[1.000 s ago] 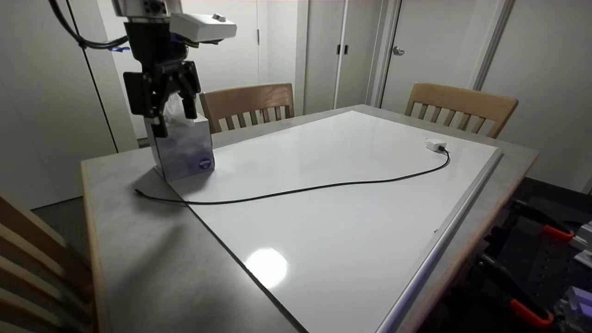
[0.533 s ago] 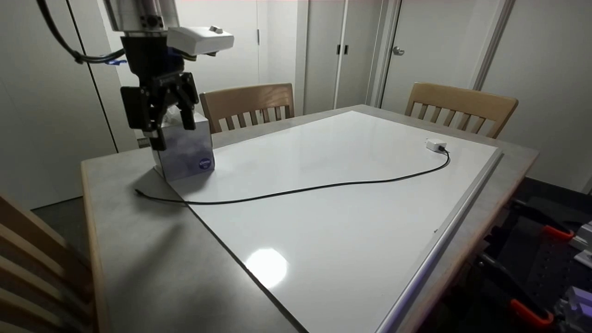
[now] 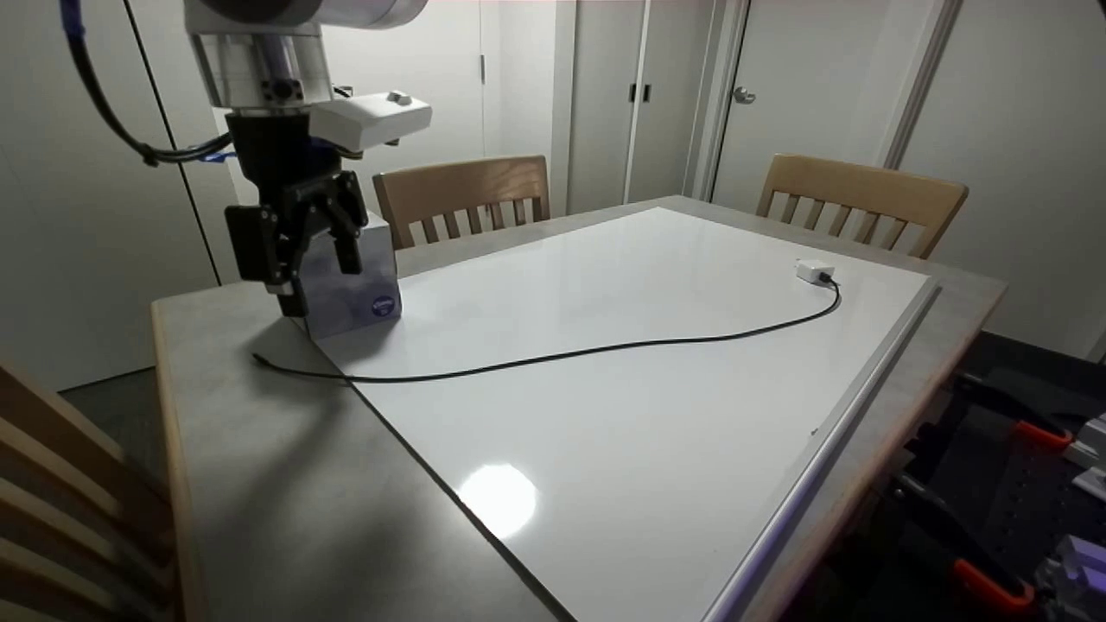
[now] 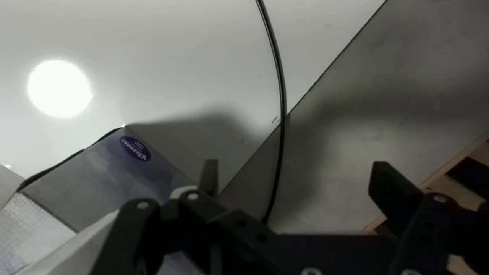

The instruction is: Put the white charger in the center of the table

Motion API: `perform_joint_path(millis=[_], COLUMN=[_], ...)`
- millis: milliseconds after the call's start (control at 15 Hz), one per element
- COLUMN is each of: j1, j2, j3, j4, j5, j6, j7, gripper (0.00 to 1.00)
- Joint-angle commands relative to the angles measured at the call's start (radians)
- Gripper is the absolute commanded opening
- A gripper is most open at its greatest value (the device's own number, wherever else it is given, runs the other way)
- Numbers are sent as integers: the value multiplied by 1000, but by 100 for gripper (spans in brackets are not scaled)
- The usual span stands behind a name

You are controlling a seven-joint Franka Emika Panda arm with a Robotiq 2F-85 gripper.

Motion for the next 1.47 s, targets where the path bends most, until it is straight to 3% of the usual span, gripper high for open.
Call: perform_joint_path(millis=[0,533,1000,1400], j1=[-8,6,42,36], j2=[67,158,206,256], j3=[26,65,11,4], j4=[73,147,192,232], j5=[29,51,-35,-77], j6=[56,74,61,133], j7=[-21,-16,-19,-32], gripper=[100,100,100,100])
